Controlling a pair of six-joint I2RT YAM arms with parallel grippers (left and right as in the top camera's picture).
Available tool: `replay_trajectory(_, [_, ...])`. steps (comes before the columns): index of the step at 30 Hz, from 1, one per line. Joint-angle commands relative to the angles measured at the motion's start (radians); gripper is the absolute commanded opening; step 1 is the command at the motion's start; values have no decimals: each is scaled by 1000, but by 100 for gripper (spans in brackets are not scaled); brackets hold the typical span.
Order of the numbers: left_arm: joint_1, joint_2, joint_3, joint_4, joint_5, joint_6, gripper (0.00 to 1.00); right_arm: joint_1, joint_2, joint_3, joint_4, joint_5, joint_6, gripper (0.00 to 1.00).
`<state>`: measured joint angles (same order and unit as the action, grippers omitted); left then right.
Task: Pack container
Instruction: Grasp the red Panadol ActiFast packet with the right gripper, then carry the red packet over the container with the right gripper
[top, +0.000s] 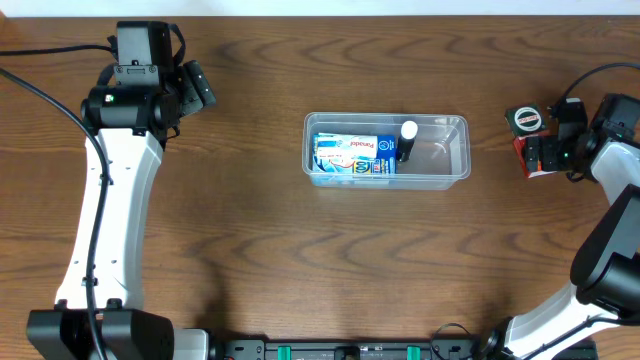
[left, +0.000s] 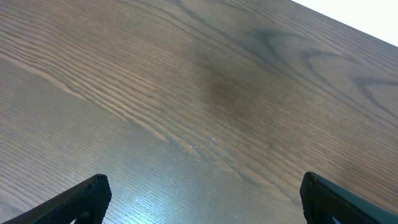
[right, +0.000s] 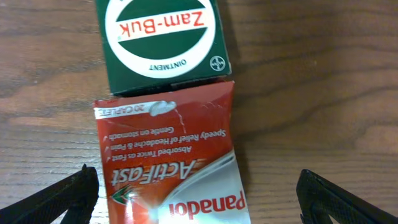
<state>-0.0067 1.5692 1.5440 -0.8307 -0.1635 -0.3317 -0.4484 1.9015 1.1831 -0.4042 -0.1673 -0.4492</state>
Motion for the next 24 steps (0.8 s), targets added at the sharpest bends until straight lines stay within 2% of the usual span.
replay_trajectory(1, [2,3,-10,-3,-1,13,98,6,31,0,-4,-32,27,99])
replay_trajectory(16, [2,3,-10,-3,-1,13,98,20,52,0,-19,-54,27,99])
replay_trajectory(24, [2,3,-10,-3,-1,13,98,18,73,0,-35,-53,90,99])
